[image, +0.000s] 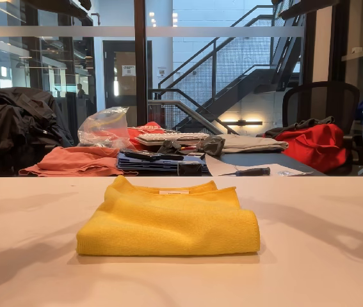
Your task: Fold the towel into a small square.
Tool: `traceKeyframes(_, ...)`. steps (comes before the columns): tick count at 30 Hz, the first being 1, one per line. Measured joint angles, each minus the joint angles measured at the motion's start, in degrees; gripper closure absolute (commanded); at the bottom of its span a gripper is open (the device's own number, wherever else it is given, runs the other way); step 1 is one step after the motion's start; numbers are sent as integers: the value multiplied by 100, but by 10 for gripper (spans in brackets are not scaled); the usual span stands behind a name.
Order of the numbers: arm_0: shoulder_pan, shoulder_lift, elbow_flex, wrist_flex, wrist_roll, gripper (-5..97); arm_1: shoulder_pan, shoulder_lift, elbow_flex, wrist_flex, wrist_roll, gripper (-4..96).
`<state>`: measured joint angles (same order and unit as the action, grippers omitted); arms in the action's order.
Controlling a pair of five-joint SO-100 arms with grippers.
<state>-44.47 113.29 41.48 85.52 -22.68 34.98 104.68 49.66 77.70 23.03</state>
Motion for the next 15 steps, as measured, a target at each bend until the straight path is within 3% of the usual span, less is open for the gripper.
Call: traceKeyframes(15, 88, 0, 9, -439, -18, 845, 123, -466, -9, -580, 26, 886)
